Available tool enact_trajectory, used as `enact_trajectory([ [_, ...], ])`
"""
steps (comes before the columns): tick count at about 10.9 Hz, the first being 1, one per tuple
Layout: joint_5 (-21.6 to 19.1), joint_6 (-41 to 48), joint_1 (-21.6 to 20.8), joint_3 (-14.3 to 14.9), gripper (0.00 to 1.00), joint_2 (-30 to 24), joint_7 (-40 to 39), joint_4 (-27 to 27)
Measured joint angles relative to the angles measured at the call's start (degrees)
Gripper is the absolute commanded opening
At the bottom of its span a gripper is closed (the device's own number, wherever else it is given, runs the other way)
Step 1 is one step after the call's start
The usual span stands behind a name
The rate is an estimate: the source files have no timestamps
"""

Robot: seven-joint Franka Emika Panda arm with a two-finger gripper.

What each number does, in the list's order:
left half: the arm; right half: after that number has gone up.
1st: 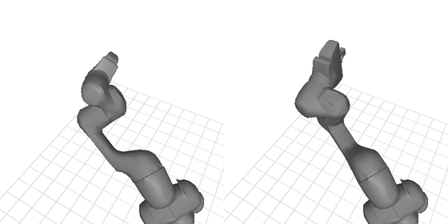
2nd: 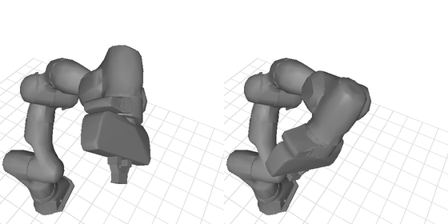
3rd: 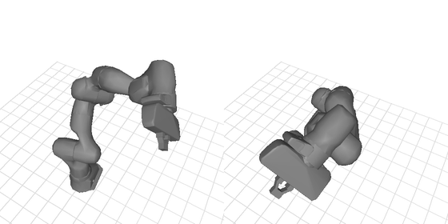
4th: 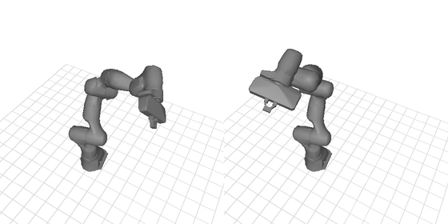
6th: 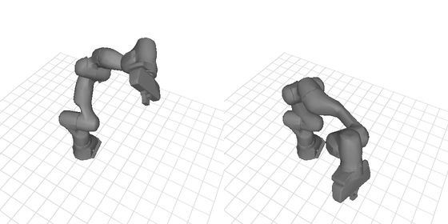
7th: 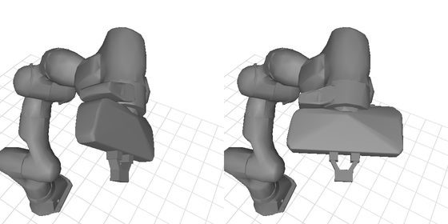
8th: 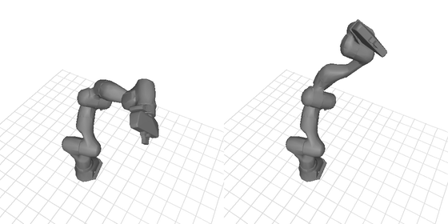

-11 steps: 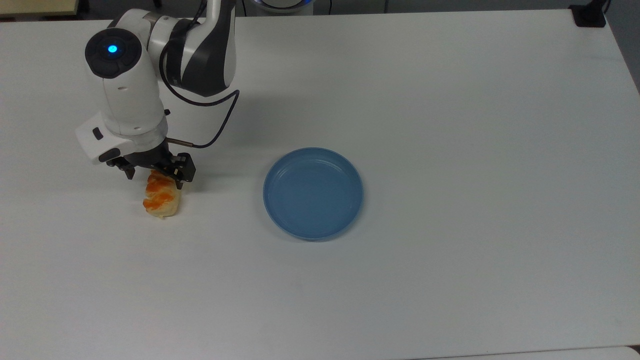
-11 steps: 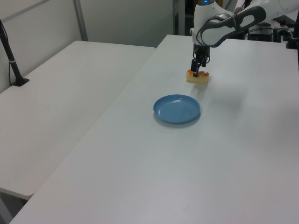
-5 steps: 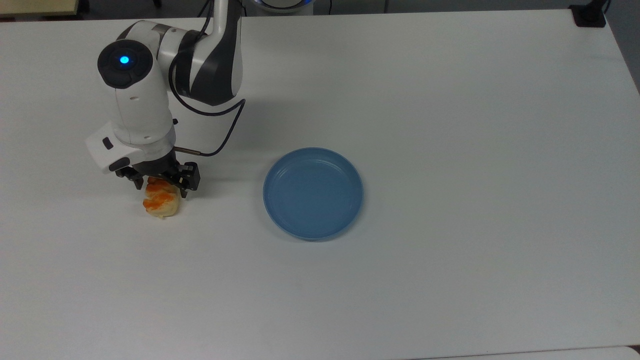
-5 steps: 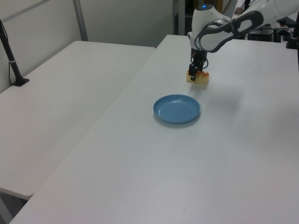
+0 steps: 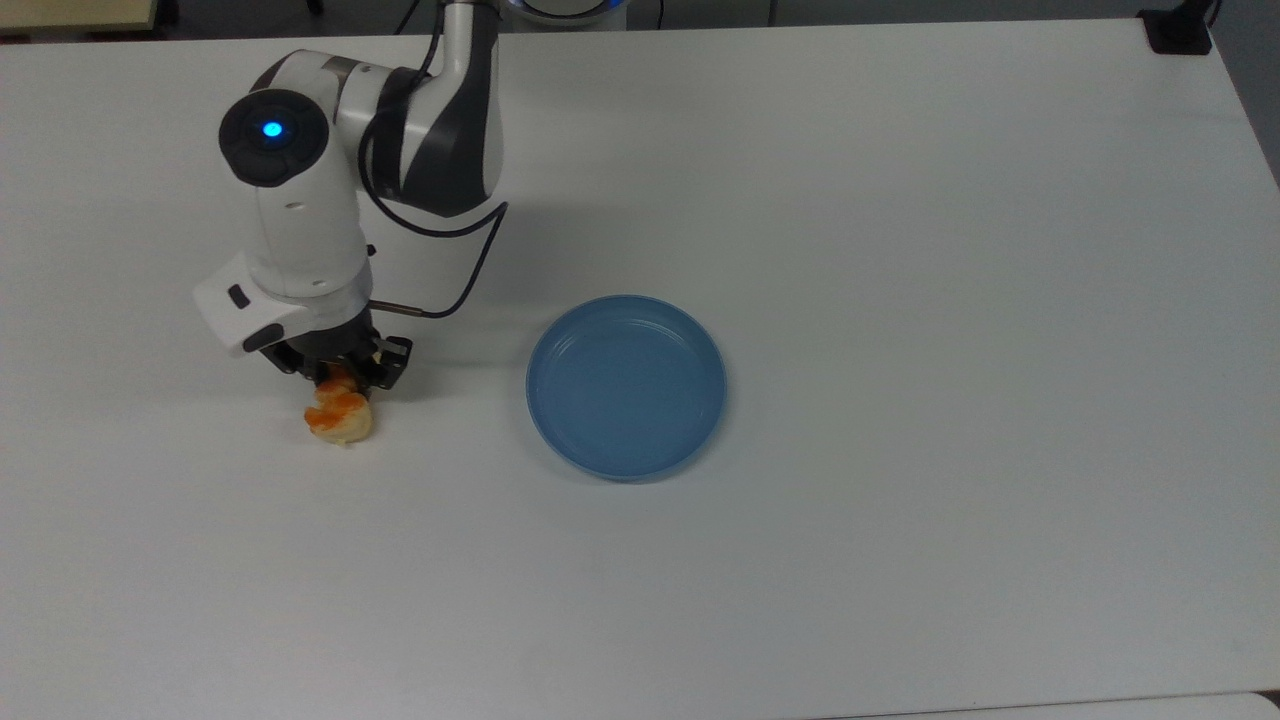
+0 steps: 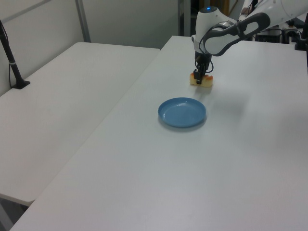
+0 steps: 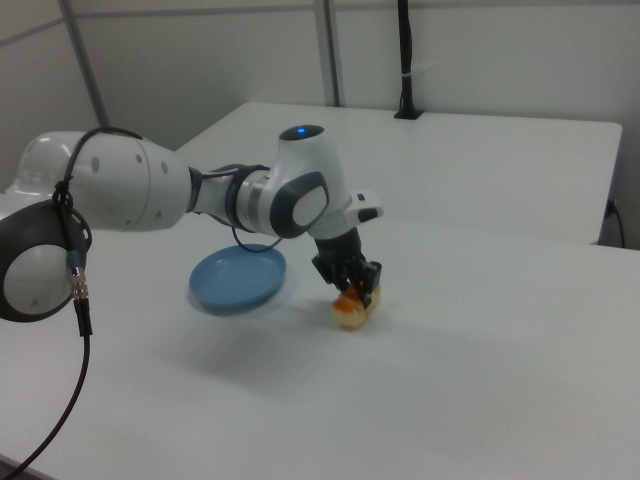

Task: Put the bread onto the plate
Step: 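Carry the held bread roll over the blue plate and lower it, then open the gripper to release the bread and raise it away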

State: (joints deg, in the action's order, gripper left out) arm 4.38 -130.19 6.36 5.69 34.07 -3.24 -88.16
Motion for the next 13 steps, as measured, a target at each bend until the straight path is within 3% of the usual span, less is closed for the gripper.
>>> enact_trajectory([
  [3, -4.6, 0.3, -4.5, -1.8, 0.39, -2.3, 2.3, 0.9],
  [6, -4.6, 3.9, -11.9, -2.4, 0.40, -5.4, 9.4, 0.9],
  [10, -4.3, 5.7, -19.3, -2.5, 0.42, -4.2, 12.1, -0.6],
  [11, -3.8, 4.6, -19.4, -2.5, 0.53, -3.1, 12.4, -0.8],
  [12, -3.5, 3.5, -19.3, -2.3, 1.00, -2.3, 12.4, -0.8],
  [13, -3.5, 3.1, -19.2, -2.2, 1.00, -1.8, 12.4, -0.8],
])
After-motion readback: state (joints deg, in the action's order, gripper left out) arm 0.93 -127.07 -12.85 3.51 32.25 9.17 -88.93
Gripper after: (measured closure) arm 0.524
